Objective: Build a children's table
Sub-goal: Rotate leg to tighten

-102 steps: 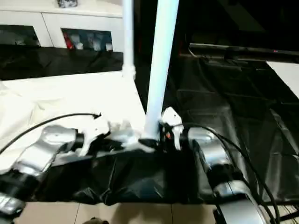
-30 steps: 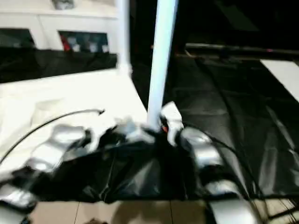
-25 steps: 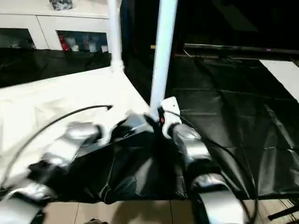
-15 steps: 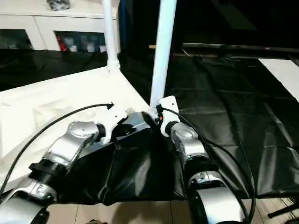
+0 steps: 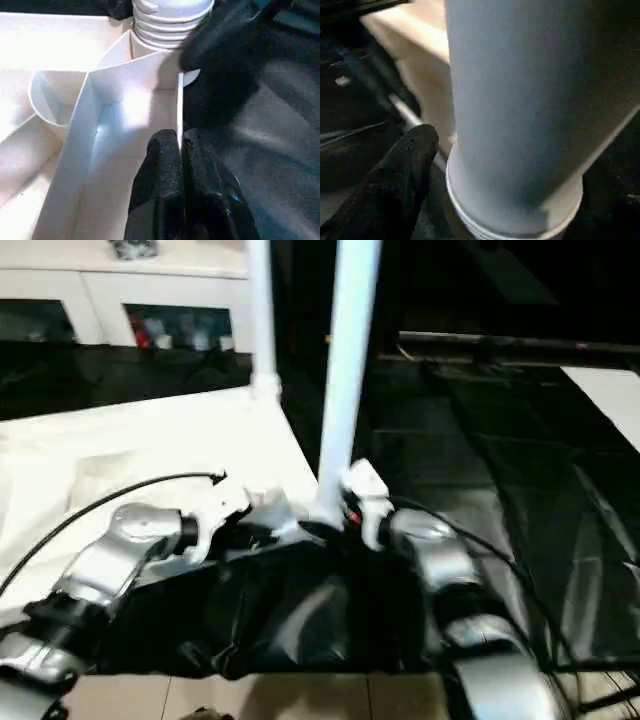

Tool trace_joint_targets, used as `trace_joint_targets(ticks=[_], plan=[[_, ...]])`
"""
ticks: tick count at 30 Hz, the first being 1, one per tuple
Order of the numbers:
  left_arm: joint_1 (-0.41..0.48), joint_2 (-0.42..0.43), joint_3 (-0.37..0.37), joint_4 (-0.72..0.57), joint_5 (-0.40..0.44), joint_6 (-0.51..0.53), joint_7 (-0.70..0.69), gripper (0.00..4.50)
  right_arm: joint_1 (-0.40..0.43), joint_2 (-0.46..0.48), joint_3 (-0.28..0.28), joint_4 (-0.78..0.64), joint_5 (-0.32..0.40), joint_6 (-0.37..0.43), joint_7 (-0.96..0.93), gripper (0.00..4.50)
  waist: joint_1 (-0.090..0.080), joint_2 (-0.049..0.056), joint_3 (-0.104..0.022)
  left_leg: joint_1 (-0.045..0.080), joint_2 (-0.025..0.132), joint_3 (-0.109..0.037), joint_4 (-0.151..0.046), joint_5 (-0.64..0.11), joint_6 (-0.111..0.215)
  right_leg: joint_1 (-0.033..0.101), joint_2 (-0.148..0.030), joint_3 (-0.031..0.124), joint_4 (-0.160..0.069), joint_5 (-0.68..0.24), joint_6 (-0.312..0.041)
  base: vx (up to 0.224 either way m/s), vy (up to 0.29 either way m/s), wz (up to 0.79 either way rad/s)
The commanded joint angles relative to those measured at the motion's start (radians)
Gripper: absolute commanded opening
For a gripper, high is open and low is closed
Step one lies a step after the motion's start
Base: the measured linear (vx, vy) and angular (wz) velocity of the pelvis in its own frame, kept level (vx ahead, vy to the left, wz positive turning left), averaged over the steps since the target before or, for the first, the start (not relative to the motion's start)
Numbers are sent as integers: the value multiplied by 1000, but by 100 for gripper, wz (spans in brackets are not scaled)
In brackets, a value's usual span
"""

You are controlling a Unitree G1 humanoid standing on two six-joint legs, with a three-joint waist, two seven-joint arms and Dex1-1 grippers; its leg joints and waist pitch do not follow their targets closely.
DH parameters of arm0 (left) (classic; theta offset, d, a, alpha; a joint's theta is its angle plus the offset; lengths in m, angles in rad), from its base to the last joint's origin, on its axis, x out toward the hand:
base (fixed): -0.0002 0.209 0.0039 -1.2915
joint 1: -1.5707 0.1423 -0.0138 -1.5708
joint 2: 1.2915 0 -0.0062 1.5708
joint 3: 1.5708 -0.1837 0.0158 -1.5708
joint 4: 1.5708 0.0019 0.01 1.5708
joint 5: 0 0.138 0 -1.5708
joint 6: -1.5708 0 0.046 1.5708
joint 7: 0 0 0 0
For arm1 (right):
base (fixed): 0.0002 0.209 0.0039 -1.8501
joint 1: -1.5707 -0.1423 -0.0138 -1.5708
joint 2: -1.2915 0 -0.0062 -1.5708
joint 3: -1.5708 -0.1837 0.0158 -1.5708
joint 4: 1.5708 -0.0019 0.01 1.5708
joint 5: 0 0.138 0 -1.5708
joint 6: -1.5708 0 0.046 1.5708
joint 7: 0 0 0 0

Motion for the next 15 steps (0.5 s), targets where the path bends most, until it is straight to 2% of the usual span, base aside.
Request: trace_joint_targets(ticks=[1, 2, 3, 7, 15], plan=[[-9, -12, -10, -53, -42, -27, -25, 0, 28, 8, 63, -56, 16, 21, 111, 387, 0, 1, -68, 29, 56, -24, -67, -201, 36, 32, -87, 44, -68, -132, -236, 0, 0, 0], [-5, -4, -12, -59, -45, -23, -40, 0, 41, 0, 73, -81, 23, 34, 139, 387, 1, 4, -67, 28, 56, -24, -69, -205, 35, 31, -86, 44, -68, -141, -233, 0, 0, 0], [0, 8, -16, -68, -50, -20, -64, 0, 55, -7, 81, -110, 31, 50, 168, 355, 3, 3, -68, 29, 57, -24, -69, -209, 35, 32, -85, 43, -69, -147, -230, 0, 0, 0], [13, 25, -23, -94, -64, 4, -105, 0, 70, -10, 91, -138, 37, 74, 185, 338, 1, 3, -67, 30, 56, -25, -70, -218, 26, 30, -86, 44, -70, -160, -234, 0, 0, 0], [15, 17, -18, -92, -56, -3, -79, 0, 87, 6, 89, -162, 23, 91, 150, 281, -2, 3, -67, 31, 55, -25, -70, -216, 20, 29, -86, 44, -69, -153, -233, 0, 0, 0]])
